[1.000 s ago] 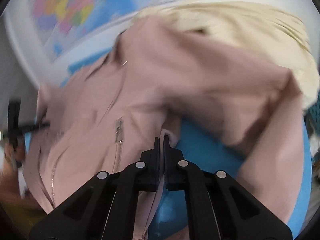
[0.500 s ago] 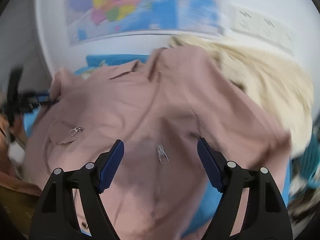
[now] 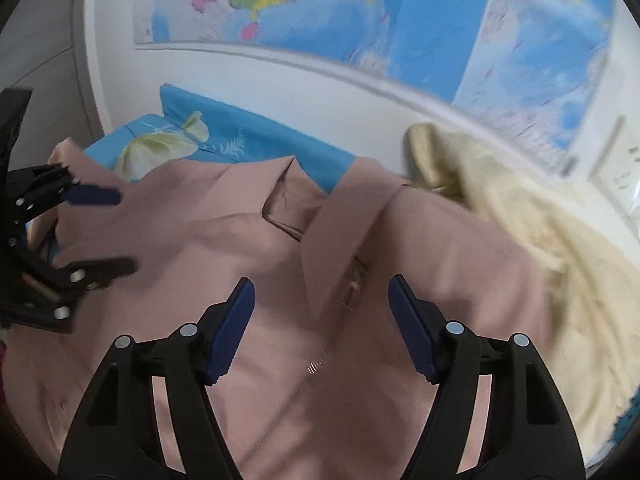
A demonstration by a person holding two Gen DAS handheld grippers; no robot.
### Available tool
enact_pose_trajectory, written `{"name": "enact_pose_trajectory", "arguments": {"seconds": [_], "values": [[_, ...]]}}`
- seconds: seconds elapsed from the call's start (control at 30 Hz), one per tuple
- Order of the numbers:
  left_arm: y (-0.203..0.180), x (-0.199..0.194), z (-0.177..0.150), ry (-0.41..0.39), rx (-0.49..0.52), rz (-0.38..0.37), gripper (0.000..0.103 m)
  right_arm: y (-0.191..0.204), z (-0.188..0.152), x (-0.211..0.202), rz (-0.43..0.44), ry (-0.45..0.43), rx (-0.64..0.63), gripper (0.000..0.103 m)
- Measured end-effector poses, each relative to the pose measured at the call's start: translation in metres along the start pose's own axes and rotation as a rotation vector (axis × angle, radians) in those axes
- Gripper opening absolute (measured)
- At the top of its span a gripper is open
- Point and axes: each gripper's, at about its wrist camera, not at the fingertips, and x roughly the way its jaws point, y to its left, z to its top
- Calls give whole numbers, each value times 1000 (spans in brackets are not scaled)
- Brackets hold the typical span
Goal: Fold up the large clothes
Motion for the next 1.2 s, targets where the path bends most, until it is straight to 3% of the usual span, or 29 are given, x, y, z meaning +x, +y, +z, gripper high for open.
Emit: {"name": "enact_pose_trajectory", "arguments": {"seconds": [0.13,0.3,0.33,0.37,0.4,0.43,0.47,0.53,0.63,0.73,0.83,0.93,1.0,1.07,1.1,1.17,1.2], "values": [[23,44,56,11,-34,80,71,-11,11,28,35,38,73,52],[25,106,95,118,-4,64,71,-21,13,43,67,60,112,52],[22,113,98,130,14,65,64,-21,15,49,75,69,112,42],[17,120,100,129,35,95,45,-20,16,55,73,76,107,27],[15,126,101,135,45,119,37,-20,17,58,71,85,101,5],[14,130,102,147,40,111,29,-23,20,62,83,94,115,2],[15,130,103,143,27,104,21,-26,24,60,92,76,131,2],[23,123,109,101,-5,114,17,-34,39,44,109,-11,157,2],[35,105,116,40,-42,158,17,-46,60,19,111,-131,199,2],[54,81,119,-18,-114,189,42,-53,70,22,106,-131,212,2],[54,70,113,-23,-102,158,56,-58,69,44,49,-82,222,2],[35,58,93,-15,-16,146,60,-61,70,50,-10,-101,229,2],[15,49,78,-16,57,115,69,-62,72,49,-23,-117,241,2],[-7,47,58,4,156,104,74,-52,71,62,-34,-59,203,2],[-17,47,49,17,195,120,74,-47,73,71,-61,-26,168,6],[-33,40,29,26,249,135,72,-42,65,61,-66,-13,129,32],[-37,34,22,23,258,143,72,-43,61,50,-36,-36,133,60]]}}
